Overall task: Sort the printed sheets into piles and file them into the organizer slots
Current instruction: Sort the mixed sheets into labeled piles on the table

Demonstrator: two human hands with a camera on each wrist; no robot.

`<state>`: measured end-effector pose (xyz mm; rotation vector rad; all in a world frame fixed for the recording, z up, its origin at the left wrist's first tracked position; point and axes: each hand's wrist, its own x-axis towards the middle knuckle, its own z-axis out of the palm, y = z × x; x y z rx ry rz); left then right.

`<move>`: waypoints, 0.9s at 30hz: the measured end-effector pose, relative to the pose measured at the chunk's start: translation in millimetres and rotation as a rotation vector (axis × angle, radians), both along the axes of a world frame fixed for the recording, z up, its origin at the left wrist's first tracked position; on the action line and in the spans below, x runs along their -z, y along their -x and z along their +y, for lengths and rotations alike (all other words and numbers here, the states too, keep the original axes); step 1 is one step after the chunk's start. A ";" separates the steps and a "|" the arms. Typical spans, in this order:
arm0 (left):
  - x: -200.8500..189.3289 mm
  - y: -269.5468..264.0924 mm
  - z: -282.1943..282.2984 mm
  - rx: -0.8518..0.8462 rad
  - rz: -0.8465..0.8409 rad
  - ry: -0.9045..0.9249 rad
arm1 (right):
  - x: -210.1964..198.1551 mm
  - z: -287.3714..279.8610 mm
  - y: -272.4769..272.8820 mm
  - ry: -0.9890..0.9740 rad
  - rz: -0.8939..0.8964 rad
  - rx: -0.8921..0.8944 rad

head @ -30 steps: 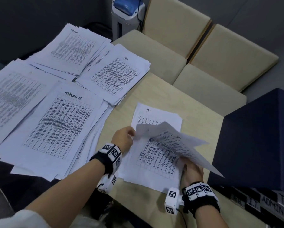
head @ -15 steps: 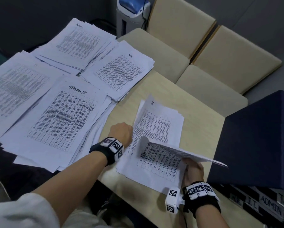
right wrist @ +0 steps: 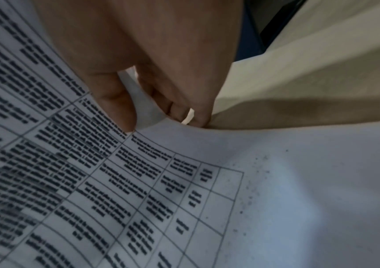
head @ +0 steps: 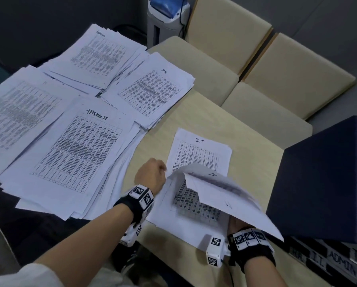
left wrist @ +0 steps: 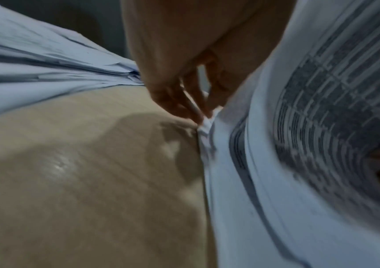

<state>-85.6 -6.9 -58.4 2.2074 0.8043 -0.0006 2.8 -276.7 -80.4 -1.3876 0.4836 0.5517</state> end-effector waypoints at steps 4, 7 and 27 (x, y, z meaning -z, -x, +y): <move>0.5 -9.1 -1.9 0.026 0.277 -0.076 | -15.5 -5.3 5.4 0.174 -0.165 0.039; -4.8 -21.5 -5.0 0.126 0.325 -0.096 | -20.9 -6.2 7.8 0.244 -0.118 -0.001; -8.4 -12.6 -0.6 0.426 -0.124 0.066 | -23.8 5.8 -3.7 0.266 -0.044 0.104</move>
